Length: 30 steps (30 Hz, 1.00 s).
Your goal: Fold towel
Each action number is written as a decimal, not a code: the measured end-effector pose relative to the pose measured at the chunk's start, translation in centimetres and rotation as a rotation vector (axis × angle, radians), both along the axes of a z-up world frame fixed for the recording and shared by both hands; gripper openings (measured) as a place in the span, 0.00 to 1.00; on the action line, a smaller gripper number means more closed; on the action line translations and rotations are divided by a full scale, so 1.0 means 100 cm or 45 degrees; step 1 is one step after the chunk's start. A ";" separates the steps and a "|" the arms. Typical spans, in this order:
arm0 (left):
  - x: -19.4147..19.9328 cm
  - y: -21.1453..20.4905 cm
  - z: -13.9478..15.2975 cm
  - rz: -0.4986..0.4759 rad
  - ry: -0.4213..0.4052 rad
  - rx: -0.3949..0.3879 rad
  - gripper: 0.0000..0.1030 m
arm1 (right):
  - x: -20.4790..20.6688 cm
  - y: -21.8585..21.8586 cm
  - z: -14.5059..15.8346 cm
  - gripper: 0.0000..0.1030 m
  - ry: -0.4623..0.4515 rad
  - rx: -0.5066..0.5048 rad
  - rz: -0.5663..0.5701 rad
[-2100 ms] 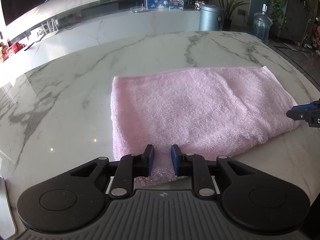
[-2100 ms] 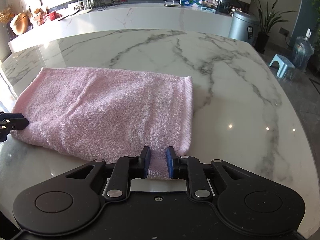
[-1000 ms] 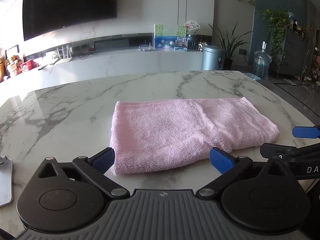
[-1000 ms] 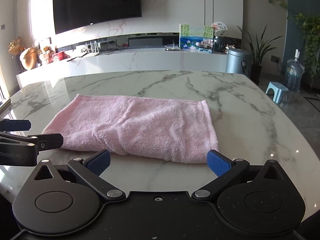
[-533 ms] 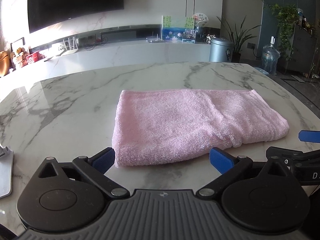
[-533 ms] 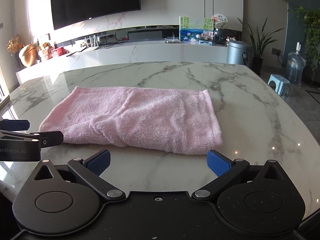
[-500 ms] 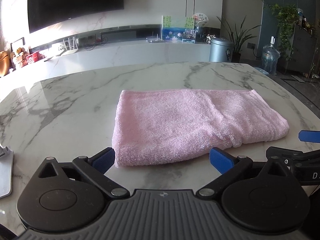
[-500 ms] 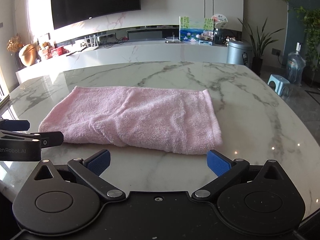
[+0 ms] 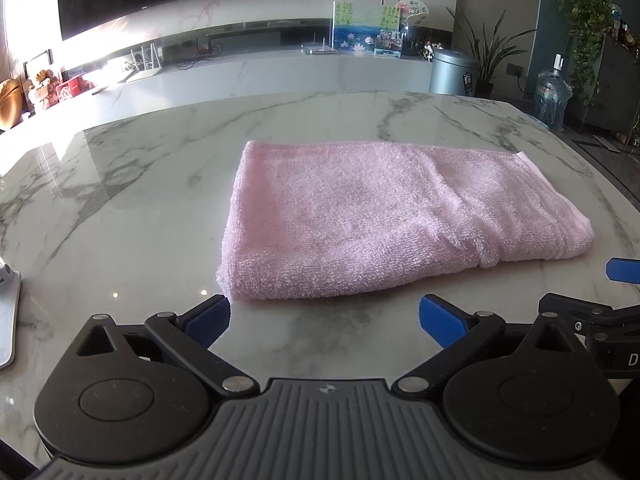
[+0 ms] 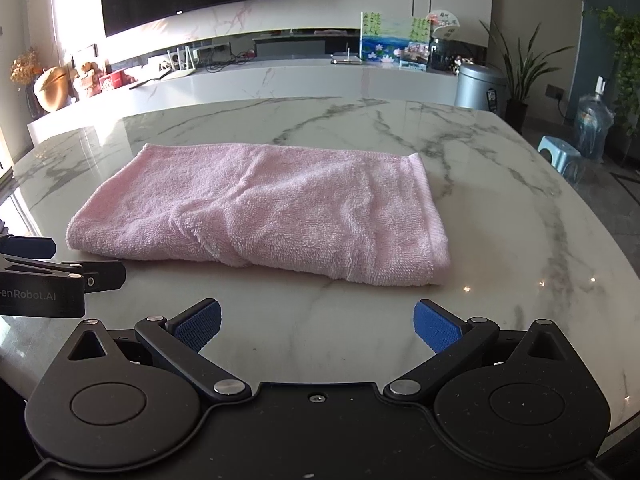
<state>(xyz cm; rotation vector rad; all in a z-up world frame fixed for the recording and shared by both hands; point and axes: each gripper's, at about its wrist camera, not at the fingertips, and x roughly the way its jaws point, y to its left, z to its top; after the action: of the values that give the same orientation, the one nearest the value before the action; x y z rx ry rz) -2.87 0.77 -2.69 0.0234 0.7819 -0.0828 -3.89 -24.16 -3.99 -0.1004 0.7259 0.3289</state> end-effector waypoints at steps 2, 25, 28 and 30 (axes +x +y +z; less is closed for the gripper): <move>0.000 0.000 -0.002 0.002 0.011 -0.003 0.99 | 0.001 0.000 -0.001 1.00 0.005 -0.004 -0.004; 0.003 -0.005 -0.013 -0.003 0.090 0.004 0.99 | 0.006 0.003 -0.012 1.00 0.101 -0.028 -0.007; 0.003 -0.008 -0.014 -0.009 0.091 0.030 1.00 | 0.005 0.004 -0.013 1.00 0.100 -0.036 -0.002; 0.003 -0.009 -0.014 -0.007 0.091 0.029 1.00 | 0.005 0.004 -0.013 1.00 0.100 -0.039 -0.001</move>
<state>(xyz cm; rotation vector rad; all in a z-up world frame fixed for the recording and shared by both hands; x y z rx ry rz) -2.59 -0.09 -4.07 0.0444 0.8541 -0.0805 -3.44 -23.73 -5.29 -0.1165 0.8089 0.3223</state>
